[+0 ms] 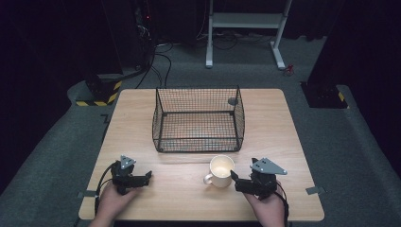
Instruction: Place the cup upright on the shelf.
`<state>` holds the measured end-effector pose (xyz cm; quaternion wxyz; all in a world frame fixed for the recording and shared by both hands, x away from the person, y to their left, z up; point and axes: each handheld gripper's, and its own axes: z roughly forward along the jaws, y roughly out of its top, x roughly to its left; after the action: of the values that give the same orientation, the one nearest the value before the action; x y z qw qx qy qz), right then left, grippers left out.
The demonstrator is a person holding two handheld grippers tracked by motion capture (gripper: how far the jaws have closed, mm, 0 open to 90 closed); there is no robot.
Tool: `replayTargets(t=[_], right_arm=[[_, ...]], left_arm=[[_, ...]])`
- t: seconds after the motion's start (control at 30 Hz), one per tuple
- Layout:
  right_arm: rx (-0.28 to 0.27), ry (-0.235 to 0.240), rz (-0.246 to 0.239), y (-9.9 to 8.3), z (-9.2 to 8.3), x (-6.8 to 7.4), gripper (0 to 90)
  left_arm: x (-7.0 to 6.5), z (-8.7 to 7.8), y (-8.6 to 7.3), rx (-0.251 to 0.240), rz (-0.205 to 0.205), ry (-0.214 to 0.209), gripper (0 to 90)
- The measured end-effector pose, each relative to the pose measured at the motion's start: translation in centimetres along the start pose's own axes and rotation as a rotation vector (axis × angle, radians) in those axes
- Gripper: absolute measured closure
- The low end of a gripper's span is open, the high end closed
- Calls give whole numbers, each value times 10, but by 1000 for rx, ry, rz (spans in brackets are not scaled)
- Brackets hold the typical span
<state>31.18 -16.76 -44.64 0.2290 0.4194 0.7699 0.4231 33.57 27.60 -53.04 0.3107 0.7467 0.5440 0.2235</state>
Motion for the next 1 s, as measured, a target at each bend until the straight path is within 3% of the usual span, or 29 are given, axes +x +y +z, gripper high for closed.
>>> replayTargets(t=[0.33,0.7,1.0], right_arm=[[14,53,-23,8,10,19,99],[25,61,-44,20,20,28,97],[65,67,-71,26,31,35,96]], left_arm=[[0,0,0,0,0,0,9],[0,0,0,0,0,0,9],[0,0,0,0,0,0,9]])
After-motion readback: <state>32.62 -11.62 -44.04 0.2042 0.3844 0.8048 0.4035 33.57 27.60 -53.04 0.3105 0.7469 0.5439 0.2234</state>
